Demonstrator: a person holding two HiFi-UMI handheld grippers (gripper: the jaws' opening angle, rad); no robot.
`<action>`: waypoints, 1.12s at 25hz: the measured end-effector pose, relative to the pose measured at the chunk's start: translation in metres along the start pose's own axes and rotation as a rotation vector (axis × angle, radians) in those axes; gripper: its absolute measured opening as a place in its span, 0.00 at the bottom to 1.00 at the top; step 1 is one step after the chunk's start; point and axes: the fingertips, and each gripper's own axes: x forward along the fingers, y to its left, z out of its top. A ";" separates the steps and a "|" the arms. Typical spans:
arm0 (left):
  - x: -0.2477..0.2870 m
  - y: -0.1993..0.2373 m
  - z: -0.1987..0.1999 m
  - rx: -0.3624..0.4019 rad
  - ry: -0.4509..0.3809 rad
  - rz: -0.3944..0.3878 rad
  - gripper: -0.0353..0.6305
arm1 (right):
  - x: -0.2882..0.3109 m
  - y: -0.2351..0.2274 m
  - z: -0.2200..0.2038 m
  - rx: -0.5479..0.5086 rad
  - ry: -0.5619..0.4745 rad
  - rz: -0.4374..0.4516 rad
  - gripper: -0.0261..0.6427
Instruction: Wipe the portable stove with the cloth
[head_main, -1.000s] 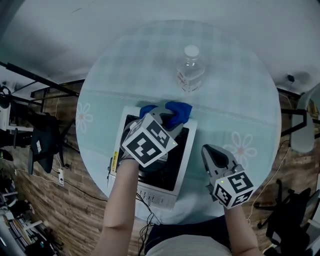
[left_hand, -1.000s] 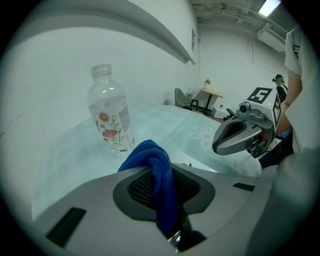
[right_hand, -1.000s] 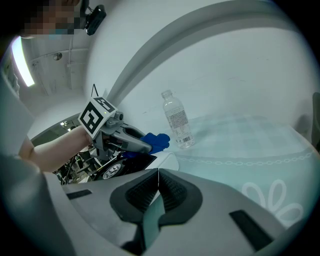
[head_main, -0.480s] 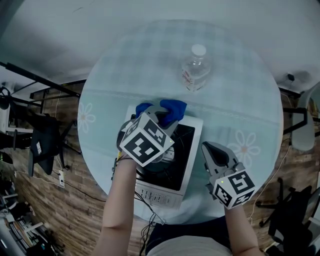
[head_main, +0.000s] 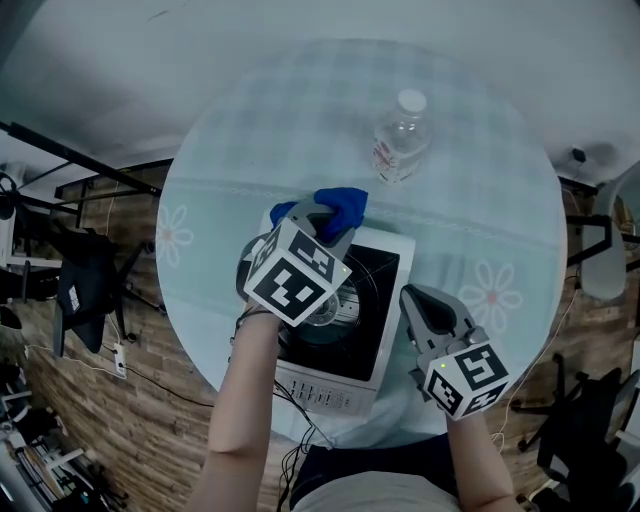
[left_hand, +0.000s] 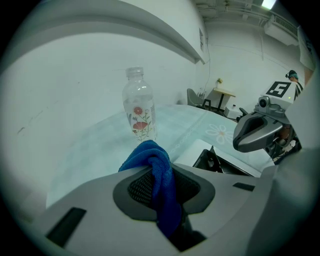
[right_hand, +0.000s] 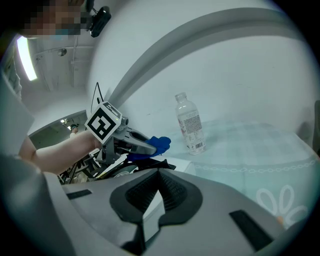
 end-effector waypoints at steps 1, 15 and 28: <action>-0.001 0.003 0.001 -0.002 -0.006 0.008 0.18 | 0.000 0.001 0.001 -0.001 -0.001 -0.001 0.07; -0.025 0.051 -0.011 -0.020 -0.080 0.171 0.18 | 0.004 0.008 -0.005 0.001 0.019 -0.013 0.07; -0.051 0.080 -0.029 -0.121 -0.129 0.224 0.18 | 0.010 0.018 -0.005 -0.008 0.026 -0.008 0.07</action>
